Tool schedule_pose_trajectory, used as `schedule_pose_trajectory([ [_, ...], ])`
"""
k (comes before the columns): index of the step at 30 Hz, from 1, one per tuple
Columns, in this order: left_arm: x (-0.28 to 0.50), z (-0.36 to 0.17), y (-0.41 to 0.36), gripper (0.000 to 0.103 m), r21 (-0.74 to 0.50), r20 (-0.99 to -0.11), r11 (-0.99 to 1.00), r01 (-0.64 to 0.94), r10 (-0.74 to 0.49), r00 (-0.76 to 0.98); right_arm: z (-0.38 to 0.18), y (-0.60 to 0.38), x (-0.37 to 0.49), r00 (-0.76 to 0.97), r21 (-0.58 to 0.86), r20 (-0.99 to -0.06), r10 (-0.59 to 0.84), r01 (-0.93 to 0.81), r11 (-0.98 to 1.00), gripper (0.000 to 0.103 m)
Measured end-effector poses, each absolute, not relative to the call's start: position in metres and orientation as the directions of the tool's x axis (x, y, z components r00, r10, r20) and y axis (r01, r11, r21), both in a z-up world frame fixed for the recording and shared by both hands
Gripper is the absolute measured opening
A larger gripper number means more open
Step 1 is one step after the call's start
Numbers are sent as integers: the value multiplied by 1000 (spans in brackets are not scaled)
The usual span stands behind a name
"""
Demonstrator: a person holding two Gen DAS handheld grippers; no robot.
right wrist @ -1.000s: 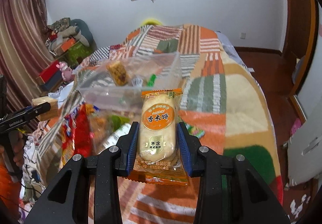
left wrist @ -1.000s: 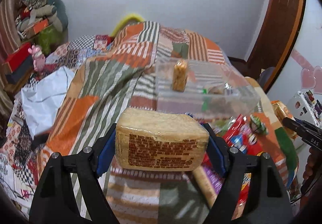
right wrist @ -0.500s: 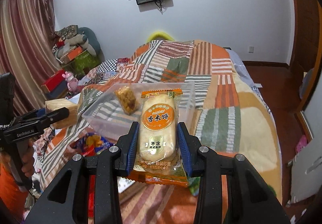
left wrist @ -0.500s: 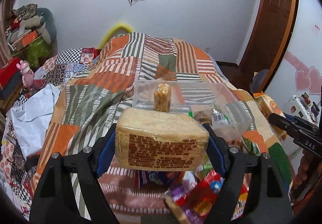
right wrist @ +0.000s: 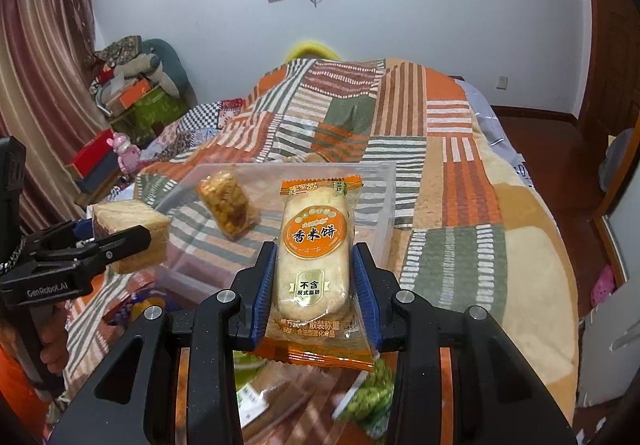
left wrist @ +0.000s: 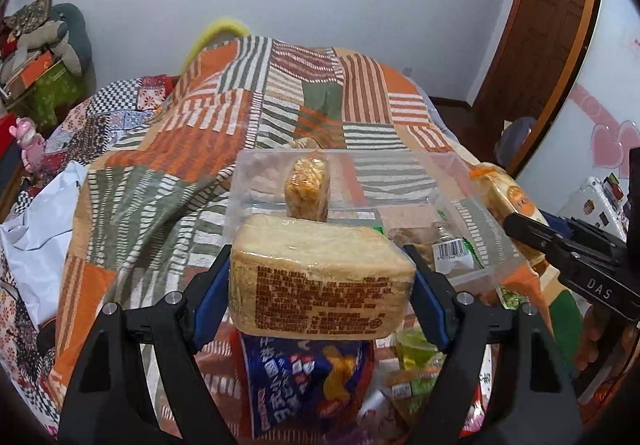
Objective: Organize snacks
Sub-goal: 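Lower the bread loaf and rice-cake packet into the clear box and release both, then grasp the purple coconut-roll packet with the left tool while the right grasps the red chip bag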
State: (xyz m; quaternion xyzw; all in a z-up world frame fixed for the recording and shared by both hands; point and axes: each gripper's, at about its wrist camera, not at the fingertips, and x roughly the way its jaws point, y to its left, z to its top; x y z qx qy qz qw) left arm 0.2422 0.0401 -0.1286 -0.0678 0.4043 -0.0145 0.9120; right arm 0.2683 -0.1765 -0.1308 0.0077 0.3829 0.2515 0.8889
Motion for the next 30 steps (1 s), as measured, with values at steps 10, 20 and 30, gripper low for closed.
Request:
schedule_pose_trajectory([
  [10, 265, -144, 30, 80, -124, -764, 992, -8, -90, 639, -146, -162, 283, 562, 171, -712, 421, -443, 880, 35],
  [20, 266, -150, 38, 82, -164, -785, 986, -35, -109, 610, -143, -160, 278, 579, 116, -719, 385, -447, 887, 53],
  [30, 235, -117, 32, 82, -99, -738, 995, -15, -63, 672, -115, -163, 249, 614, 100, -670, 418, -483, 870, 63],
])
